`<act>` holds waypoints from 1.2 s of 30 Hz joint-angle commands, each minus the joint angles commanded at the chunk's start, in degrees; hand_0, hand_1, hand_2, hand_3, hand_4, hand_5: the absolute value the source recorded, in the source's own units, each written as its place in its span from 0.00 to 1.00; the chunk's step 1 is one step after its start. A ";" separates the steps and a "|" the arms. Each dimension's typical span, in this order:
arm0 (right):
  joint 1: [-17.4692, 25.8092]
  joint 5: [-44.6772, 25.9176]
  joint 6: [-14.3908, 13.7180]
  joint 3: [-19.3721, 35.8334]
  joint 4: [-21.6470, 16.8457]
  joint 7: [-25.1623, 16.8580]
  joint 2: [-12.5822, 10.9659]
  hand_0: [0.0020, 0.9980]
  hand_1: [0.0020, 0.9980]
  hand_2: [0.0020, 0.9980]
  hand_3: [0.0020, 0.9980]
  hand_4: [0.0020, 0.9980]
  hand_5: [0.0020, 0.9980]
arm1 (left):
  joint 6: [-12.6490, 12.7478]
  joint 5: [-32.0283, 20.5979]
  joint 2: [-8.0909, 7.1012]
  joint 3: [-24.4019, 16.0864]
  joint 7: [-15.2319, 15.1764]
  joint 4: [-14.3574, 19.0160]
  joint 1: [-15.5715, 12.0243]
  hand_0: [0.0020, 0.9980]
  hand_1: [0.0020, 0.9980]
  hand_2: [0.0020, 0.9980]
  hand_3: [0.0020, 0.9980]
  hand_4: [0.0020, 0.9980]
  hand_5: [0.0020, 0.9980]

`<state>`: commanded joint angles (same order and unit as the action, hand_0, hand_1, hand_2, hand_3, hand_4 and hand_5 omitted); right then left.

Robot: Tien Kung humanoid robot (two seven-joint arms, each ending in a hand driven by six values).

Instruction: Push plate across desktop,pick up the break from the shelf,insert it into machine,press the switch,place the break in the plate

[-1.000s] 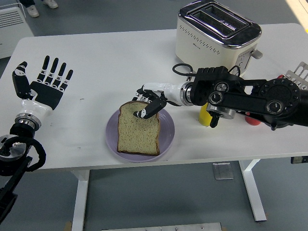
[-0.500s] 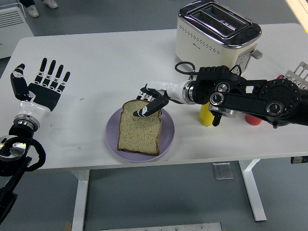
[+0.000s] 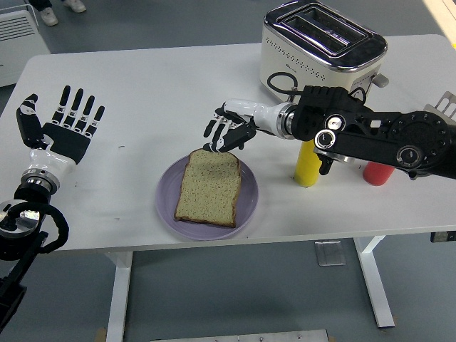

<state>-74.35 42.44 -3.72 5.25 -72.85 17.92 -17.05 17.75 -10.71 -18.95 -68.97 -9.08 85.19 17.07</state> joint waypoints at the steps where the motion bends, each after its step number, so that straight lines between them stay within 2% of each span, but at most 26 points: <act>1: -0.01 0.08 -0.04 0.31 0.09 -0.02 -0.11 0.36 0.54 0.55 0.53 0.73 0.29 | 0.00 0.01 0.00 0.02 0.00 0.01 0.03 0.83 0.75 0.73 0.69 0.63 1.00; 9: 0.65 1.49 -0.57 4.38 -0.52 -0.37 -1.50 0.37 0.54 0.55 0.53 0.73 0.30 | 0.00 0.13 0.00 0.18 0.04 0.46 0.17 0.83 0.75 0.73 0.69 0.63 1.00; 10: 0.84 1.79 -0.60 5.14 -0.77 -0.39 -1.76 0.43 0.55 0.55 0.53 0.73 0.30 | 0.00 0.15 0.00 0.19 0.05 0.55 0.17 0.83 0.75 0.73 0.69 0.63 1.00; 12: 1.23 2.23 -0.62 6.56 -1.36 -0.39 -2.28 0.43 0.55 0.55 0.53 0.73 0.30 | 0.02 0.16 -0.01 0.16 0.05 0.73 0.13 0.83 0.75 0.73 0.69 0.63 1.00; 15: 3.10 3.00 -1.00 10.28 -3.84 -0.31 -4.02 0.43 0.55 0.55 0.53 0.73 0.30 | 0.12 0.12 -0.10 0.02 0.03 1.43 -0.03 0.83 0.75 0.73 0.69 0.63 1.00; 16: 3.77 3.07 -1.29 11.56 -4.56 -0.34 -4.41 0.48 0.55 0.56 0.53 0.72 0.29 | 0.14 0.12 -0.11 -0.03 0.03 1.61 -0.07 0.83 0.75 0.73 0.69 0.63 1.00; 20: 6.00 3.04 -2.45 16.16 -6.64 -0.54 -5.34 0.48 0.55 0.56 0.53 0.72 0.29 | 0.22 0.12 -0.09 -0.21 0.00 2.08 -0.17 0.83 0.75 0.73 0.69 0.63 1.00; 27: 11.76 1.23 -7.23 24.63 -12.00 -2.55 -7.73 0.50 0.55 0.56 0.53 0.72 0.29 | 0.46 -0.04 -0.19 -0.52 -0.07 3.51 -0.39 0.83 0.75 0.73 0.69 0.63 1.00; 34: 19.33 -7.40 -15.23 33.61 -17.70 -9.07 -10.63 0.52 0.56 0.56 0.53 0.72 0.29 | 0.78 -0.48 -0.39 -0.98 -0.09 5.25 -0.73 0.83 0.75 0.72 0.69 0.63 1.00; 35: 20.36 -9.05 -16.27 34.81 -18.28 -10.19 -10.98 0.59 0.59 0.56 0.53 0.72 0.29 | 0.84 -0.56 -0.40 -1.05 -0.09 5.51 -0.76 0.83 0.75 0.72 0.69 0.63 1.00; 36: 21.40 -10.85 -17.31 36.04 -18.89 -11.36 -11.39 0.59 0.59 0.56 0.53 0.72 0.29 | 0.88 -0.65 -0.41 -1.12 -0.09 5.79 -0.78 0.83 0.75 0.72 0.69 0.63 1.00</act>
<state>-52.95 31.60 -21.03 41.29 -91.74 6.56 -28.44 18.63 -11.36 -19.37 -70.10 -9.16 90.99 16.29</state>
